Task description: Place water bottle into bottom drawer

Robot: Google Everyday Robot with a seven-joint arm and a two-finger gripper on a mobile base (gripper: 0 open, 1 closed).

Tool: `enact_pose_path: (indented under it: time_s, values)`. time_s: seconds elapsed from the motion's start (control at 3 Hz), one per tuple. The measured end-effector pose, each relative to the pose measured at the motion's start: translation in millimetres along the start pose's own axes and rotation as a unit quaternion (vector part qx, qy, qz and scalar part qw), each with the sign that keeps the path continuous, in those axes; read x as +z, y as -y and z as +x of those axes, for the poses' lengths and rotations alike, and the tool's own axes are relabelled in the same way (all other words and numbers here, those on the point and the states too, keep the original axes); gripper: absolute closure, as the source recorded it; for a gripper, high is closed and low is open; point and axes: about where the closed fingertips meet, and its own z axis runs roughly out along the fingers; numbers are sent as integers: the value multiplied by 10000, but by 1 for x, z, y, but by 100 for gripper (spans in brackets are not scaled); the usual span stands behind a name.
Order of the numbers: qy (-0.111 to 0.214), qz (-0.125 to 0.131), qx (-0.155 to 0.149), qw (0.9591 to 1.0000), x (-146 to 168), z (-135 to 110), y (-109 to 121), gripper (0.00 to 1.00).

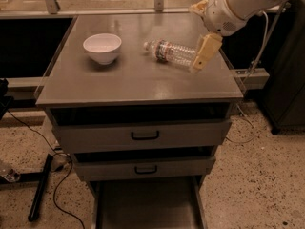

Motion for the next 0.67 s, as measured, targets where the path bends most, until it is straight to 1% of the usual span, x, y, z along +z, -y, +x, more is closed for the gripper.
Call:
enact_pose_path:
  time_s: [0.33,0.67]
  values:
    - [236,-50,217,9995,19,15,15,0]
    - [561,-143,631,9963,38,26,21,0]
